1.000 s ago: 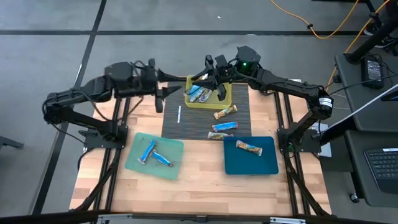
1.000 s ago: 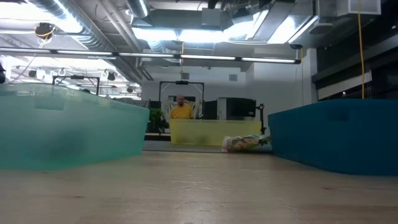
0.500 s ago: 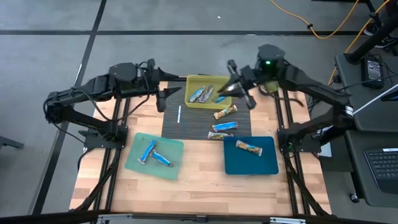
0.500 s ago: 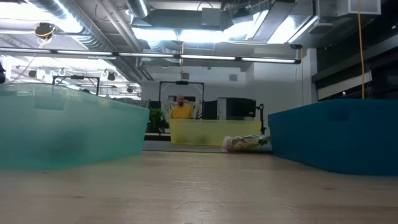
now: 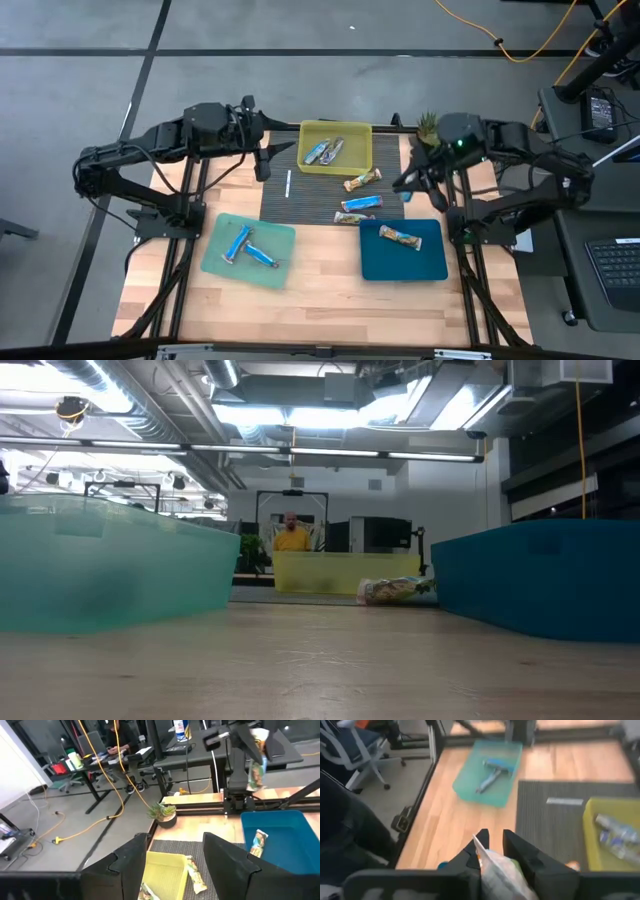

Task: Pick and place Granola Bars by type
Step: Put the yellow granola bar into the blue bin

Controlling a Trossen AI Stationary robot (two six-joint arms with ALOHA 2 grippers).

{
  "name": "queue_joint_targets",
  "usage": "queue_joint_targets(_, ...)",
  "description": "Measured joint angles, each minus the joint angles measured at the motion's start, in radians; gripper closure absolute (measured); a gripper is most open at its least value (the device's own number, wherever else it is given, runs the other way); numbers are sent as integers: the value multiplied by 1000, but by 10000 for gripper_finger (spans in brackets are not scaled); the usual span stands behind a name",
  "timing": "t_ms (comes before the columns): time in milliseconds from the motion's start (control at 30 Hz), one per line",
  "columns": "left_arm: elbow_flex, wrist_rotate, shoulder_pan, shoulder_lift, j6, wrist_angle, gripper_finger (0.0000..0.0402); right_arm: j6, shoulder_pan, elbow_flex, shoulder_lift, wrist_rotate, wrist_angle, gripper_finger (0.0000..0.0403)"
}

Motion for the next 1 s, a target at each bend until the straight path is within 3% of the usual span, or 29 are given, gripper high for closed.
queue_joint_targets(267, 0, 0, 0, 0, 6, -2, 214, 190, 142, 0, 25, 180, -43, 344)
queue_joint_targets(433, 0, 22, 0, 0, -30, -37, 220, 331, 227, -11, 105, 296, -150, 344)
queue_joint_targets(733, 0, 31, -1, 0, -33, -113, 229, 561, 324, -193, 258, 226, -145, 344)
queue_joint_targets(1000, 0, 84, -1, 0, -11, -113, 233, 651, 365, -313, 313, 216, 18, 344)
